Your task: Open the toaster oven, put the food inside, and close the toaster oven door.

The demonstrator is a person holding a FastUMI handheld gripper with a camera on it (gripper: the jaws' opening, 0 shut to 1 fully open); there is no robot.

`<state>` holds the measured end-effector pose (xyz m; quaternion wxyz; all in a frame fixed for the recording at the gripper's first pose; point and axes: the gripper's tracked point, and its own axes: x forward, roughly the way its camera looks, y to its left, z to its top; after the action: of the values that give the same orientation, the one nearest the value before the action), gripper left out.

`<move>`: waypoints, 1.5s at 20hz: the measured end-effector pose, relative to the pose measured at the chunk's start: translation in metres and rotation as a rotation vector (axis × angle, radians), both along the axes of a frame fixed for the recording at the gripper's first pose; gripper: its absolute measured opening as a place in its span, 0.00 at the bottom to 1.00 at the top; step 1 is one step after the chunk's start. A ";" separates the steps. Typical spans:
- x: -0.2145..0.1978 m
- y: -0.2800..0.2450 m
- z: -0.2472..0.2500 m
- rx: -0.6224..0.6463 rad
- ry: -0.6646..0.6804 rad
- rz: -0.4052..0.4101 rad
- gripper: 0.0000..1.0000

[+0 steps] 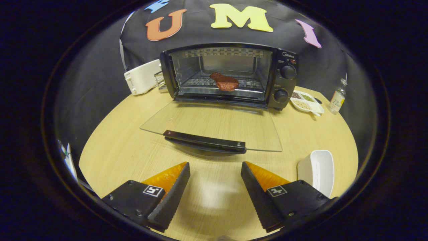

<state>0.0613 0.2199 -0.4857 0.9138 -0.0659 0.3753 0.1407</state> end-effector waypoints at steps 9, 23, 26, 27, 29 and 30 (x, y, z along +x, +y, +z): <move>0.020 0.017 -0.010 -0.004 0.028 -0.045 0.98; 0.061 0.013 0.099 -0.027 -0.084 -0.048 0.98; 0.078 0.016 0.122 -0.013 -0.111 -0.052 0.98; 0.084 0.019 0.134 -0.001 -0.135 -0.046 0.98; 0.093 0.023 0.148 0.003 -0.168 -0.039 0.98; 0.096 0.024 0.153 0.001 -0.178 -0.035 0.98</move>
<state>0.1569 0.2434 -0.3328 0.9458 -0.0713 0.2937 0.1185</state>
